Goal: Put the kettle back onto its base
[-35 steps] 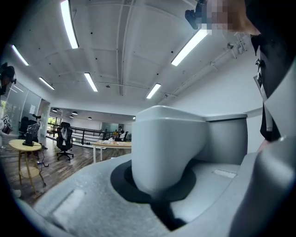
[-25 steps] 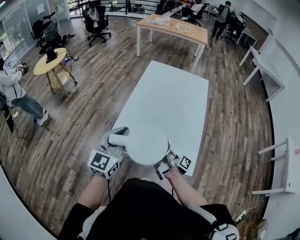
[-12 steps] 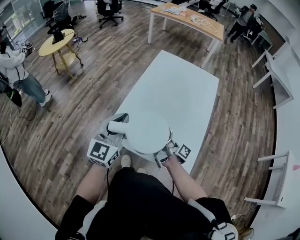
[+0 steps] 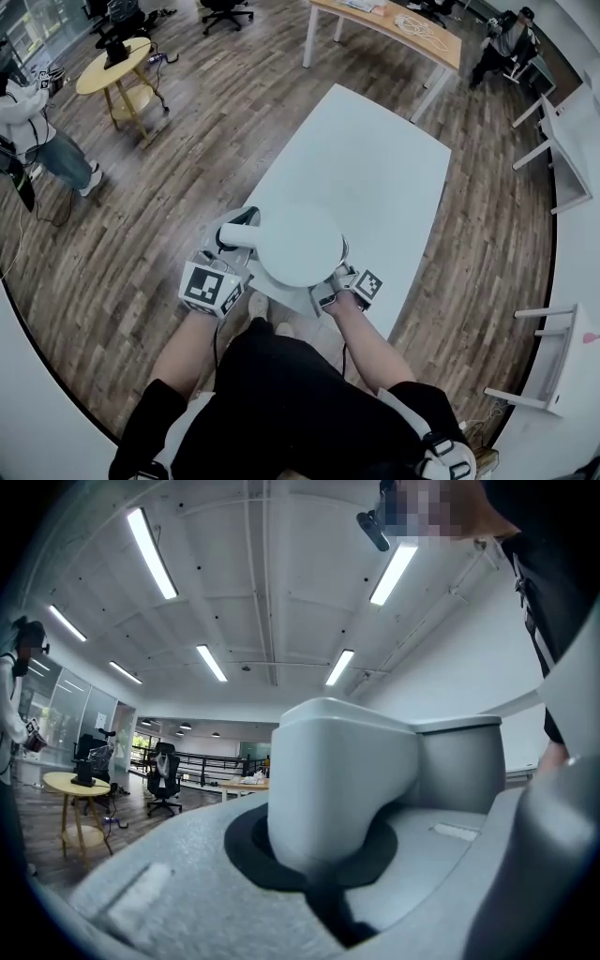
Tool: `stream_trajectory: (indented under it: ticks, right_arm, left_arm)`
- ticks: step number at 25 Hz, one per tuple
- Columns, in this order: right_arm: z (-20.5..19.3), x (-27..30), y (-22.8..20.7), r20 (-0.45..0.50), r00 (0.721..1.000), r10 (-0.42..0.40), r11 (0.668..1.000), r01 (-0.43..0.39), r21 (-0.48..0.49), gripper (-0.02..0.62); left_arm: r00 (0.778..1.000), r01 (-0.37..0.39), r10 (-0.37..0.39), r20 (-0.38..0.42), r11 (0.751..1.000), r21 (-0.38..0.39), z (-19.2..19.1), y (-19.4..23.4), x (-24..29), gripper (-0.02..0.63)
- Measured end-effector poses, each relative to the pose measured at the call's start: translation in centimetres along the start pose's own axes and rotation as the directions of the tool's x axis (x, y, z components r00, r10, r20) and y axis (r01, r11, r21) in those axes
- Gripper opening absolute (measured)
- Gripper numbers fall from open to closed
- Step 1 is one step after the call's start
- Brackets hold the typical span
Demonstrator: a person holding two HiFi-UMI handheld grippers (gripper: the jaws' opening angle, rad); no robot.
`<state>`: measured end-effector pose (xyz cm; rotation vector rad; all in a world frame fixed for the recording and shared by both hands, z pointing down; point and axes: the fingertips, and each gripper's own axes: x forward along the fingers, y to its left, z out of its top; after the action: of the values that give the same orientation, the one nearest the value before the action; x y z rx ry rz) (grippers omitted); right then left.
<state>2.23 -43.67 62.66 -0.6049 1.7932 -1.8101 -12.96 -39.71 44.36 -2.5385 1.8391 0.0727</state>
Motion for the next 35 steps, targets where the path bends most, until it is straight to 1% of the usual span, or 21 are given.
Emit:
stream_trajectory:
  ticks: [5, 9, 11, 13, 16, 19, 22, 23, 25, 27, 29, 30, 32, 33, 35]
  right_arm:
    - [-0.3, 1.3, -1.6, -0.003, 0.999, -0.033, 0.999, 0.033, -0.015, 0.149]
    - [0.3, 2.3, -2.2, 0.007, 0.997, -0.075, 0.997, 0.075, -0.025, 0.139]
    - [0.6, 2.6, -2.6, 0.007, 0.996, -0.085, 0.995, 0.085, -0.043, 0.135]
    - [0.9, 2.8, -2.9, 0.005, 0.996, -0.091, 0.994, 0.091, -0.065, 0.130]
    - [1.2, 3.2, -3.3, -0.002, 0.994, -0.112, 0.987, 0.111, -0.117, 0.130]
    - [2.0, 2.8, -3.3, 0.004, 0.991, -0.133, 0.975, 0.132, -0.181, 0.135]
    - [3.5, 2.0, -2.9, 0.039, 0.986, -0.164, 0.943, 0.168, -0.287, 0.135]
    - [3.9, 1.9, -2.2, 0.048, 0.986, -0.160, 0.930, 0.167, -0.328, 0.135]
    - [4.1, 2.2, -0.2, 0.046, 0.992, -0.120, 0.909, 0.128, -0.397, 0.133]
    - [3.8, 2.4, 1.5, 0.043, 0.995, -0.093, 0.899, 0.102, -0.425, 0.126]
    - [3.1, 2.8, 3.0, 0.027, 0.998, -0.059, 0.899, 0.065, -0.433, 0.112]
    - [2.8, 3.0, 3.5, 0.020, 0.999, -0.049, 0.905, 0.053, -0.422, 0.110]
    - [2.1, 3.2, 3.7, 0.019, 0.998, -0.061, 0.928, 0.063, -0.367, 0.110]
    - [1.9, 3.2, 3.7, 0.019, 0.997, -0.069, 0.933, 0.071, -0.353, 0.119]
    - [1.6, 3.3, 3.8, 0.008, 0.998, -0.061, 0.920, 0.060, -0.388, 0.109]
  left_arm:
    - [0.999, -0.035, 0.035, 0.009, 0.999, -0.023, -1.8, 2.1, -0.1, 0.000]
    - [0.999, -0.034, 0.034, -0.004, 0.999, -0.027, -2.3, 2.9, 0.8, 0.000]
    - [0.999, -0.040, 0.040, -0.003, 0.999, -0.035, -2.8, 3.2, 1.0, 0.000]
    - [0.998, -0.061, 0.062, 0.006, 0.997, -0.041, -3.3, 3.6, 1.0, 0.000]
    - [0.995, -0.096, 0.097, 0.016, 0.994, -0.056, -4.0, 4.3, 0.8, -0.002]
    - [0.994, -0.113, 0.114, 0.002, 0.990, -0.088, -5.0, 4.8, 1.0, -0.002]
    - [0.994, -0.113, 0.113, -0.005, 0.990, -0.085, -5.6, 5.0, 1.2, -0.002]
    - [0.994, -0.111, 0.111, -0.007, 0.991, -0.079, -5.8, 5.1, 1.2, -0.002]
    - [0.994, -0.106, 0.105, -0.015, 0.992, -0.063, -6.3, 5.1, 1.3, -0.002]
    - [0.995, -0.098, 0.097, -0.026, 0.994, -0.046, -6.8, 4.8, 1.5, -0.002]
    - [0.995, -0.091, 0.090, -0.041, 0.995, -0.038, -7.6, 4.5, 1.7, -0.002]
    - [0.995, -0.090, 0.088, -0.048, 0.995, -0.040, -8.1, 4.5, 1.8, -0.002]
    - [0.994, -0.094, 0.091, -0.060, 0.994, -0.049, -8.8, 4.6, 1.8, -0.002]
    - [0.993, -0.100, 0.097, -0.064, 0.994, -0.054, -9.1, 4.6, 1.7, -0.002]
    - [0.992, -0.111, 0.107, -0.071, 0.992, -0.055, -9.6, 4.5, 1.4, -0.002]
